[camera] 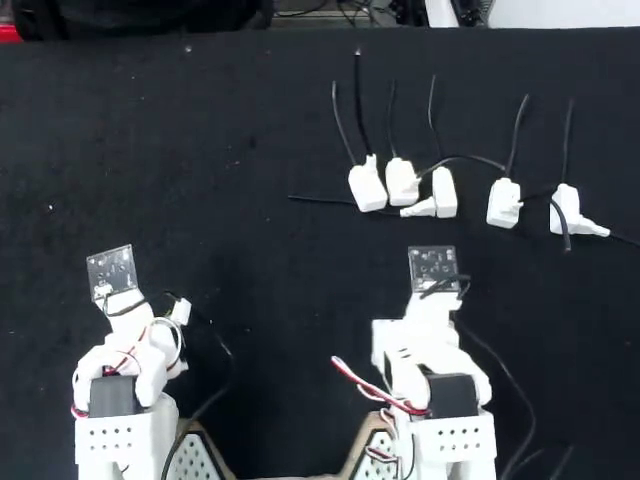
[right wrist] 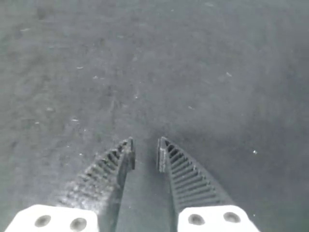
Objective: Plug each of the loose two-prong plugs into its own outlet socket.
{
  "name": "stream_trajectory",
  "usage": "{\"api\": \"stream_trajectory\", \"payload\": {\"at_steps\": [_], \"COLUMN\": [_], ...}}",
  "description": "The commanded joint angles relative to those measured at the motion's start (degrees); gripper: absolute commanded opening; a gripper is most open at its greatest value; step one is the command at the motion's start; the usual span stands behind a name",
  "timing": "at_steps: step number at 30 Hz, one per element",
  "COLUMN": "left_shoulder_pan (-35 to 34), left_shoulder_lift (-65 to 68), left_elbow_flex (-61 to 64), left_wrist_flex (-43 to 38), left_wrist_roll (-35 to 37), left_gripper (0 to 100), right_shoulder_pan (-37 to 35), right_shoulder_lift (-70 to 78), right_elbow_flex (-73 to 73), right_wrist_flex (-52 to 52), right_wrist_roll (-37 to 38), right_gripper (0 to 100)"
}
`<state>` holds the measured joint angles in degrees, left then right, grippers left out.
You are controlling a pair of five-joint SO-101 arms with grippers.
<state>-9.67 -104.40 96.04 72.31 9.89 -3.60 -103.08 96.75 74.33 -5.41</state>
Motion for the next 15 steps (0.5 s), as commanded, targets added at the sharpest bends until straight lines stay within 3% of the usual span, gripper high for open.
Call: {"api": "stream_trajectory", "payload": {"at_steps": [1, 6, 15], "left_shoulder_pan": [2.6, 7.4, 7.5], "left_shoulder_lift": [-0.7, -0.2, 0.1], "left_elbow_flex": [1.3, 1.3, 1.3], "left_wrist_flex": [0.4, 0.4, 0.4], "left_wrist_roll": [0.5, 0.5, 0.5], "left_gripper": [3, 3, 3], "right_shoulder_pan": [1.2, 1.2, 1.2], "right_shoulder_lift": [-5.5, -5.5, -5.5], "right_elbow_flex": [-0.2, -0.2, -0.2], "right_wrist_flex": [0.4, 0.4, 0.4], "right_wrist_roll": [-0.4, -0.4, -0.4], "right_gripper": [7.5, 7.5, 7.5]}}
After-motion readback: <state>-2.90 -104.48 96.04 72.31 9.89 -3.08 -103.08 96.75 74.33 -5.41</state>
